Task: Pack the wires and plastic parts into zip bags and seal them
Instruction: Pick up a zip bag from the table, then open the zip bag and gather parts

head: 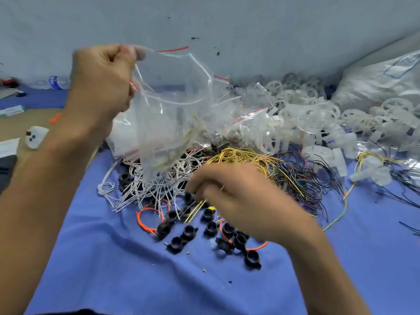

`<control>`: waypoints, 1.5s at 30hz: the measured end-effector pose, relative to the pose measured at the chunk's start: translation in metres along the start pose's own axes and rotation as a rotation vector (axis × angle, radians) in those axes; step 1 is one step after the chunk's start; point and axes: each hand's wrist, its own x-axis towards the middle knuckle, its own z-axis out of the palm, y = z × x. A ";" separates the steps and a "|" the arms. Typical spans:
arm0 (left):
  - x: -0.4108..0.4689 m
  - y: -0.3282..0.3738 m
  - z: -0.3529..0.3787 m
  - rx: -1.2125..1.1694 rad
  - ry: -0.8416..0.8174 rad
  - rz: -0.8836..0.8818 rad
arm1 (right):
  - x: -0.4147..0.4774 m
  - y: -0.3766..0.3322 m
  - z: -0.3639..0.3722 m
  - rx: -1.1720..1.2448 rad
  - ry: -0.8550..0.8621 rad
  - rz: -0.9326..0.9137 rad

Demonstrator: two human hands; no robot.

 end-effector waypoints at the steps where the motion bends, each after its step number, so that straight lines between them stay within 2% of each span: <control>1: -0.001 -0.001 0.000 0.013 0.011 0.022 | 0.007 0.009 0.018 -0.085 -0.078 0.011; 5: -0.013 -0.013 0.009 0.144 0.042 0.119 | 0.038 0.038 0.092 -0.274 -0.199 -0.032; 8: -0.018 -0.022 0.011 0.164 0.041 0.131 | 0.057 0.055 0.111 -0.416 -0.122 0.066; 11: -0.026 -0.030 0.016 0.199 0.003 0.118 | 0.068 0.058 0.114 -0.552 -0.066 0.069; 17: -0.040 -0.036 0.026 0.181 -0.048 0.100 | 0.073 0.055 0.114 -0.655 -0.037 0.167; 19: -0.045 -0.036 0.029 0.197 -0.073 0.097 | 0.070 0.052 0.110 -0.641 0.022 0.178; 24: -0.049 -0.033 0.030 0.193 -0.077 0.080 | 0.060 0.056 0.078 -0.603 0.304 0.231; 27: -0.051 -0.030 0.028 0.176 -0.079 0.076 | 0.055 0.073 0.046 -0.437 0.477 0.334; 29: -0.054 -0.029 0.030 0.182 -0.097 0.069 | 0.049 0.081 0.025 -0.228 0.610 0.369; 31: -0.057 -0.028 0.033 0.203 -0.116 0.059 | 0.042 0.085 0.008 0.031 0.812 0.378; 34: -0.060 -0.029 0.036 0.248 -0.117 0.066 | 0.035 0.081 -0.019 0.474 1.160 0.308; 36: -0.063 -0.028 0.038 0.294 -0.123 0.086 | 0.031 0.072 -0.036 0.753 1.296 0.181; 38: -0.066 -0.025 0.041 0.338 -0.141 0.107 | 0.027 0.061 -0.045 0.924 1.219 0.126; 40: -0.071 -0.021 0.044 0.366 -0.184 0.124 | 0.024 0.051 -0.043 0.904 0.886 0.109; 43: -0.079 -0.013 0.049 0.422 -0.239 0.157 | 0.022 0.048 -0.023 0.477 0.289 0.161; 45: -0.085 -0.007 0.050 0.472 -0.286 0.191 | 0.026 0.051 -0.002 0.301 0.096 0.229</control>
